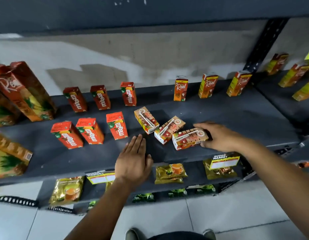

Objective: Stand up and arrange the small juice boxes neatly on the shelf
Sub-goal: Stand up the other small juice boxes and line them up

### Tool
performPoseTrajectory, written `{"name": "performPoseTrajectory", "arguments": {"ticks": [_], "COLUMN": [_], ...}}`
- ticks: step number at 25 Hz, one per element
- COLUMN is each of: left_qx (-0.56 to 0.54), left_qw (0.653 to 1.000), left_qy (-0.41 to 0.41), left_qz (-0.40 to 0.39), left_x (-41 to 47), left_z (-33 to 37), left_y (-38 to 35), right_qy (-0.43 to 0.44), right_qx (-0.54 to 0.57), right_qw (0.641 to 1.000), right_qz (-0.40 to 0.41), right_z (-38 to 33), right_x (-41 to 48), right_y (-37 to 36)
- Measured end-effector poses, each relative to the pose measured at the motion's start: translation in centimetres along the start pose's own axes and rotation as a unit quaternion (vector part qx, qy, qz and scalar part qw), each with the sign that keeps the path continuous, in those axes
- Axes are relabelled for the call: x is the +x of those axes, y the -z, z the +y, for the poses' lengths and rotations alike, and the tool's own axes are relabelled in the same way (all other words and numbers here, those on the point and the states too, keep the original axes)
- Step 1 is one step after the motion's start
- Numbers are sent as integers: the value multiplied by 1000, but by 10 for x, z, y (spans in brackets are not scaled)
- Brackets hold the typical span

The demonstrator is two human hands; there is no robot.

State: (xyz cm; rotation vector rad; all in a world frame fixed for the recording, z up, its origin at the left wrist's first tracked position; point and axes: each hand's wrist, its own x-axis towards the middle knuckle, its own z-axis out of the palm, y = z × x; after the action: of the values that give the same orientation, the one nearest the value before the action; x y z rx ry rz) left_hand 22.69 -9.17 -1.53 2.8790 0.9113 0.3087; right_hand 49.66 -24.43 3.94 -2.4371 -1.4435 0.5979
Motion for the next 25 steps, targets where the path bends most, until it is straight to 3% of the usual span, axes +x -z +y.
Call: {"name": "performPoseTrajectory", "arguments": {"ticks": [6,10,14,19,22,25], "left_qx": [22,28,35,34,41,44], "left_qw": [996,994,993,992,992,992], "left_qy": [84,103,116,118,116,114], "left_qz": [20,20,13,7,0,0], "left_x": [-2,-2,-1,-2,-2,-1], "left_z": [21,26,31,31,29,25], "left_y": [-3,-1,2,2,-1,-4], "right_qy": [37,85,135,90,80,27], "right_qx": [111,91,-44,-161,-80,86], "right_qw": [993,992,989,982,992,979], "right_qz": [27,35,48,41,64,185], "right_z": [22,24,8,-9,12,35], "right_x": [1,2,8,-4,-25,-27], "right_y": [-25,-22,-5,0,-2,0]}}
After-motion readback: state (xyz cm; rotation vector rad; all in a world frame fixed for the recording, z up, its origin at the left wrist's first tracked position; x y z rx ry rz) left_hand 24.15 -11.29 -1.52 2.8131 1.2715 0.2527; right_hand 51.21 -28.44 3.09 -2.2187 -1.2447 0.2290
